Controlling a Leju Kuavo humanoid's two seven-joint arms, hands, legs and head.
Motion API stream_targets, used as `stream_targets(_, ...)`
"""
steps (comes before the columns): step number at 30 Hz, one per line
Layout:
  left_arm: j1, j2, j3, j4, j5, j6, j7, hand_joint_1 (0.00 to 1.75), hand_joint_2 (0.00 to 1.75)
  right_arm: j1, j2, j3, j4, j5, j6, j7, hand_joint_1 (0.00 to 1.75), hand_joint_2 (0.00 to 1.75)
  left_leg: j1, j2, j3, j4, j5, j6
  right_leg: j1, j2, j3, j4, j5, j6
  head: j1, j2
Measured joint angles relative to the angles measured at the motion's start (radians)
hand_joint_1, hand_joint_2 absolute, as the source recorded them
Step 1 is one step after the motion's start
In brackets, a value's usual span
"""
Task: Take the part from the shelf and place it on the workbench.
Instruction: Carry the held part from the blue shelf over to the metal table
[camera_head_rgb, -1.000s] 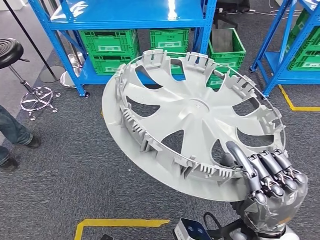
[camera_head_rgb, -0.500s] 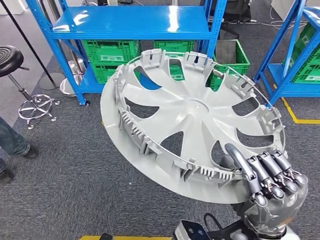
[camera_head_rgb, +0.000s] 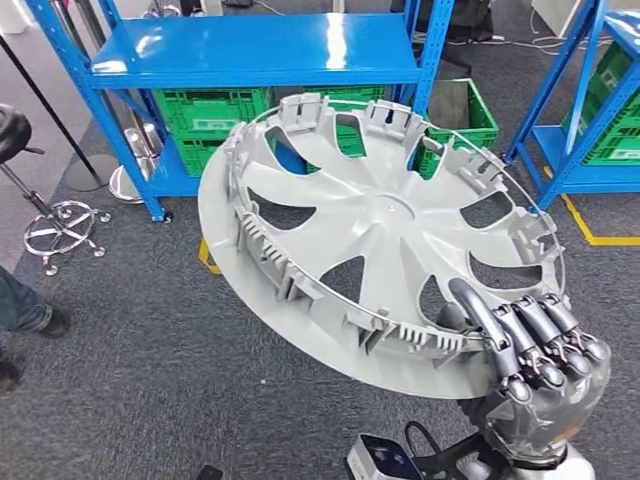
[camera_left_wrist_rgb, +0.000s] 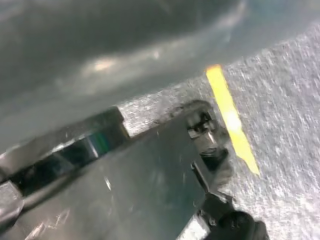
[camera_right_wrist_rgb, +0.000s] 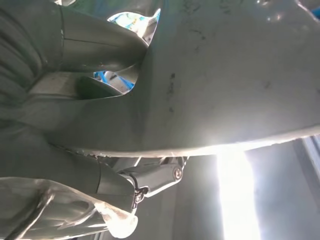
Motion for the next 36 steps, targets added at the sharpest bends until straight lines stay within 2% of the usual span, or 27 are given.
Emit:
stream_targets(1, 0.001, 0.0, 0.0, 0.0, 0.0, 0.001, 0.001, 0.0, 0.0, 0.0, -0.001, 0.002, 0.0, 0.0, 0.0, 0.004, 1.75, 1.75, 0.0, 0.001, 0.0, -0.003, 0.005, 0.008, 0.003, 0.0, -0.002, 0.0, -0.003, -0.006, -0.001, 0.0)
stream_targets(3, 0.001, -0.001, 0.0, 0.0, 0.0, 0.002, 0.002, 0.0, 0.0, 0.0, -0.004, 0.006, 0.0, 0.0, 0.0, 0.011, 1.75, 1.75, 0.002, -0.001, 0.0, -0.004, 0.012, 0.014, 0.005, -0.001, -0.001, -0.002, -0.007, -0.028, 0.004, 0.0)
stream_targets(4, -0.001, -0.001, 0.0, 0.0, -0.001, 0.002, 0.002, 0.0, 0.0, 0.0, -0.006, 0.009, 0.0, 0.0, 0.0, 0.014, 1.75, 1.75, 0.001, -0.003, 0.001, -0.004, 0.012, 0.016, 0.005, -0.002, 0.001, -0.006, -0.003, -0.034, 0.005, 0.0)
stream_targets(5, -0.002, -0.002, 0.0, 0.0, -0.001, 0.002, 0.002, 0.0, 0.0, -0.001, -0.007, 0.012, 0.0, 0.0, 0.0, 0.018, 1.75, 1.75, 0.0, -0.004, 0.0, -0.004, 0.01, 0.02, 0.005, -0.002, 0.005, -0.011, -0.003, -0.034, 0.006, 0.0)
stream_targets(8, -0.003, -0.002, 0.0, 0.0, -0.001, 0.002, 0.002, 0.0, 0.0, -0.001, -0.009, 0.018, 0.0, 0.0, 0.0, 0.031, 1.75, 1.75, -0.003, -0.005, 0.0, -0.004, 0.007, 0.028, 0.004, -0.003, 0.019, -0.022, 0.001, -0.027, 0.006, 0.0)
stream_targets(12, -0.003, -0.001, 0.0, 0.0, -0.001, 0.002, 0.003, 0.0, 0.0, -0.002, -0.016, 0.028, 0.0, 0.0, 0.0, 0.052, 1.75, 1.75, -0.005, -0.005, 0.0, -0.004, 0.006, 0.032, 0.003, -0.004, 0.022, -0.03, 0.004, -0.015, 0.006, 0.0)
stream_targets(15, -0.003, -0.001, 0.0, 0.0, 0.0, 0.002, 0.003, 0.0, 0.0, -0.002, -0.021, 0.036, 0.0, 0.0, 0.0, 0.061, 1.75, 1.75, -0.007, -0.004, 0.0, -0.003, 0.005, 0.034, -0.001, -0.004, 0.022, -0.034, 0.003, 0.019, 0.006, 0.0)
stream_targets(16, -0.003, -0.001, 0.0, 0.0, 0.0, 0.002, 0.003, 0.0, 0.0, -0.002, -0.023, 0.038, 0.0, 0.0, 0.0, 0.062, 1.75, 1.75, -0.007, -0.004, 0.0, -0.003, 0.005, 0.035, -0.002, -0.004, 0.022, -0.035, 0.003, 0.028, 0.005, 0.0)
stream_targets(17, -0.003, -0.001, 0.0, 0.0, 0.0, 0.002, 0.003, 0.0, 0.0, -0.002, -0.024, 0.04, 0.0, 0.0, 0.0, 0.064, 1.75, 1.75, -0.008, -0.004, 0.0, -0.003, 0.006, 0.035, -0.003, -0.004, 0.021, -0.035, 0.002, 0.032, 0.005, 0.0)
stream_targets(30, -0.003, 0.0, 0.0, 0.0, 0.001, 0.002, 0.003, 0.0, 0.0, -0.002, -0.033, 0.047, 0.006, 0.0, 0.0, 0.074, 1.75, 1.75, -0.007, -0.004, 0.001, -0.003, 0.008, 0.035, -0.002, -0.005, 0.02, -0.026, 0.0, 0.031, 0.005, 0.0)
stream_targets(36, -0.003, 0.0, 0.001, 0.0, 0.007, 0.002, 0.003, 0.0, 0.0, -0.002, -0.042, 0.053, 0.016, 0.0, 0.0, 0.121, 1.75, 1.75, -0.007, -0.004, 0.0, -0.003, 0.008, 0.035, -0.002, -0.005, 0.02, -0.026, 0.0, 0.031, 0.005, 0.0)
